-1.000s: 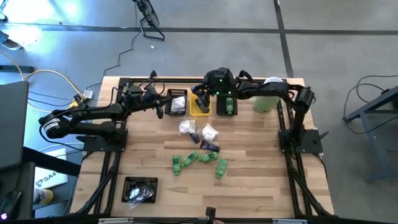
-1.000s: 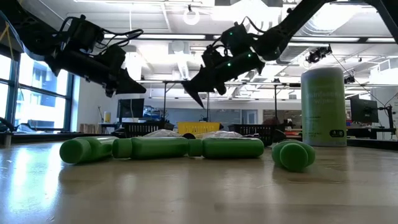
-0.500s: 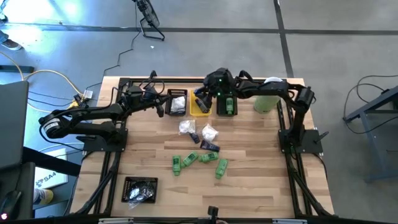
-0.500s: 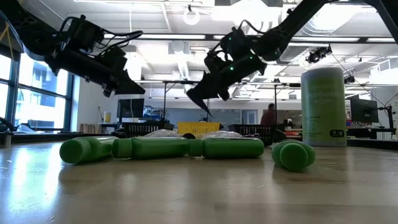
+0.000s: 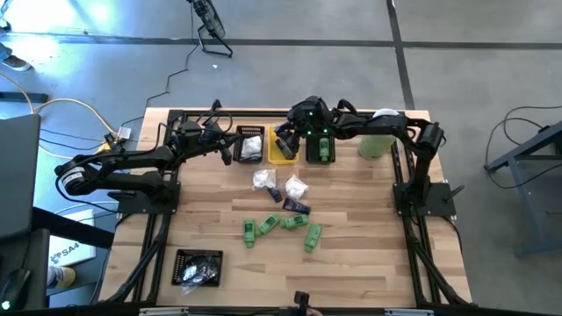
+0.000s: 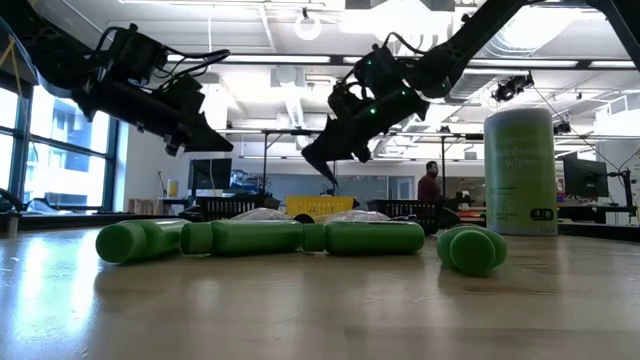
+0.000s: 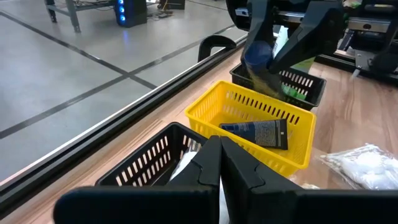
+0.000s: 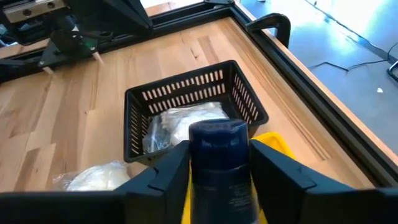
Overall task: Pick & Place Travel size toiletries
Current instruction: Put the blue shave cream bottle into the yellow bin, then put the green shampoo bottle into the top right black bin
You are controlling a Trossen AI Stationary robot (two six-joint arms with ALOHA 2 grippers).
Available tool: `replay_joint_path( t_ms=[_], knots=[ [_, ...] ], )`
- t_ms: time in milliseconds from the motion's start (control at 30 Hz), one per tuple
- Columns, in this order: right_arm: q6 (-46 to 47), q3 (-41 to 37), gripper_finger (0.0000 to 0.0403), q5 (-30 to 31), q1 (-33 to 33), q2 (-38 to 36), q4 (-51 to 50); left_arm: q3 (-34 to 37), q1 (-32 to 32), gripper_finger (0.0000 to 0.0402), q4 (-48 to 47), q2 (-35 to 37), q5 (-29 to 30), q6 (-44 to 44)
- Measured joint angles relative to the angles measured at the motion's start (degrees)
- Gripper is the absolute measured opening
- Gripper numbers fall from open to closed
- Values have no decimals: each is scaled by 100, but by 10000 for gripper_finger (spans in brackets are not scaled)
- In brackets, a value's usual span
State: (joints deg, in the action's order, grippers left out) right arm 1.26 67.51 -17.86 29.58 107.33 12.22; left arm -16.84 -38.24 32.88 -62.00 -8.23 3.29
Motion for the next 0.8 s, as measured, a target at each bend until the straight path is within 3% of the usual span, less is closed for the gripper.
replay_joint_path(
  t_ms=[200,333,533,800],
  knots=[
    [12,0,215,287,-69,0,0,0,0,0,0,0,0,1],
    [51,0,224,459,-76,0,1,0,0,0,0,0,0,0],
    [191,-4,195,415,-63,-82,255,0,0,0,-2,0,0,1],
    [203,-4,123,441,-87,-542,124,0,0,0,-2,0,-2,0]
  ],
)
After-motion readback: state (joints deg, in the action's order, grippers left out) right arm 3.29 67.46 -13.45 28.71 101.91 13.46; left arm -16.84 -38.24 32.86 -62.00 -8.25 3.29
